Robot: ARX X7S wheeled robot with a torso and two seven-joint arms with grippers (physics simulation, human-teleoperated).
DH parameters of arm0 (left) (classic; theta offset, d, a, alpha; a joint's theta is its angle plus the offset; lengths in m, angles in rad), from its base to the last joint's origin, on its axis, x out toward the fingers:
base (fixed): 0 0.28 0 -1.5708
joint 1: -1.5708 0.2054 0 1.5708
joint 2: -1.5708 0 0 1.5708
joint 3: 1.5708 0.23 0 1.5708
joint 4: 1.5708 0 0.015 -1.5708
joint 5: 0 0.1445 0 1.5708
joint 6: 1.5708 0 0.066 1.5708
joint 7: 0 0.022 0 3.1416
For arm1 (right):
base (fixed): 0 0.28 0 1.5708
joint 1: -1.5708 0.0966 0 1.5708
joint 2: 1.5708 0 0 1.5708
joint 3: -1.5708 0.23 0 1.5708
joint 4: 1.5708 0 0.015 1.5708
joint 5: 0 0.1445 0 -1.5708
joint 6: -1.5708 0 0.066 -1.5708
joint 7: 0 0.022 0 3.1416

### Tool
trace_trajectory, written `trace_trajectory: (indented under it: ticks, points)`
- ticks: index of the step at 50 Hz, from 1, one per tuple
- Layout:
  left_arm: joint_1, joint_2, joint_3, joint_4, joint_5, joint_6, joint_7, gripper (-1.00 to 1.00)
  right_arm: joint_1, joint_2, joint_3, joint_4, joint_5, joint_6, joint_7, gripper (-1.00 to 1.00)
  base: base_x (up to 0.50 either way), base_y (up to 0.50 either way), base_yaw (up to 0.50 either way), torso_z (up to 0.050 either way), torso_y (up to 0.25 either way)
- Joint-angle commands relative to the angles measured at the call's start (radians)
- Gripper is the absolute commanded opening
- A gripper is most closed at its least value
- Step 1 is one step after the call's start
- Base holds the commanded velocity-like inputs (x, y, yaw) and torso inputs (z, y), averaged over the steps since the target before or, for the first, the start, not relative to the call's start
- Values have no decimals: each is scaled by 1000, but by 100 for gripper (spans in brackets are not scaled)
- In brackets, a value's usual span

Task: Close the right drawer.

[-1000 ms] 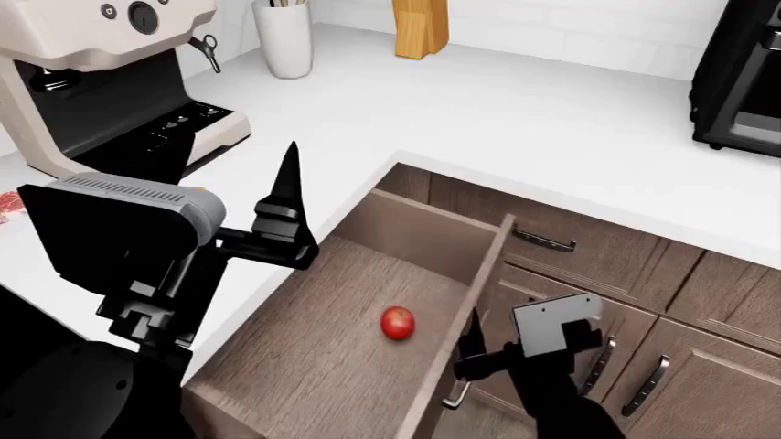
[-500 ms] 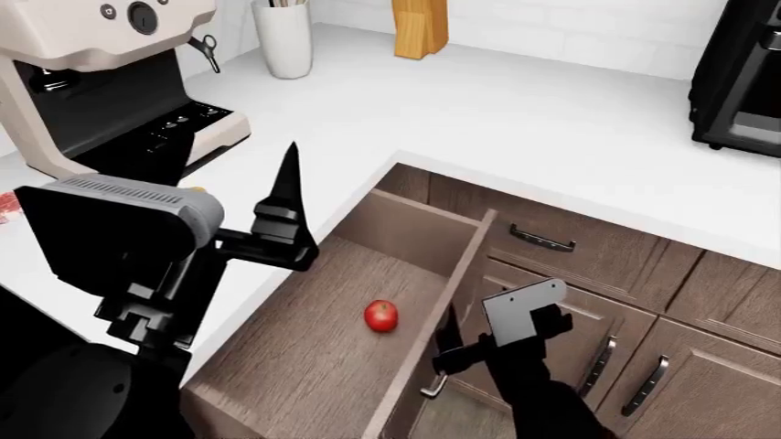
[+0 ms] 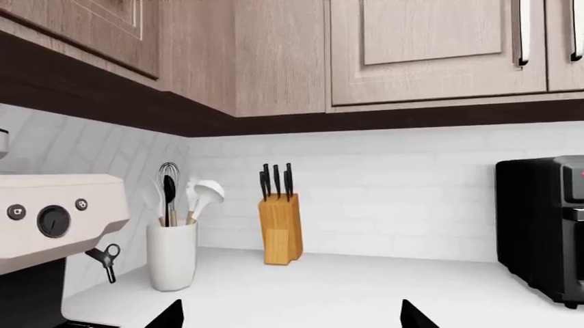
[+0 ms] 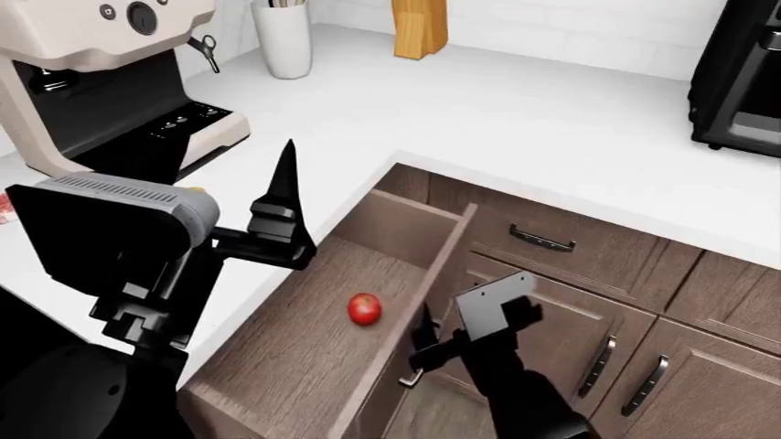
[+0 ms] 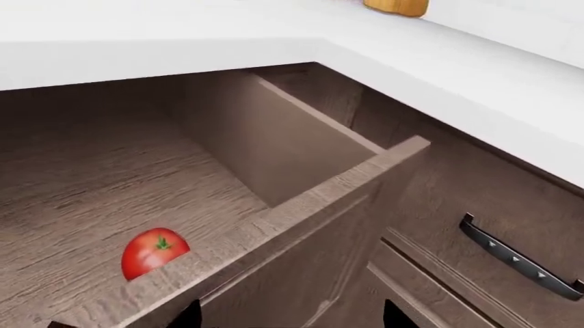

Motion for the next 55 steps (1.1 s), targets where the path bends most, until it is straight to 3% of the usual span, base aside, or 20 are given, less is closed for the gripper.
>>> trace_trajectory:
  ticks: [1, 55]
  points:
    - [3, -7, -1, 5, -5, 1, -6, 100, 26, -38, -60, 29, 68, -14, -45, 100, 0, 0, 0, 0, 0]
    - [-11, -34, -14, 43, -57, -26, -55, 100, 150, -119, -239, 261, 126, -123, -132, 100, 0, 0, 0, 0, 0]
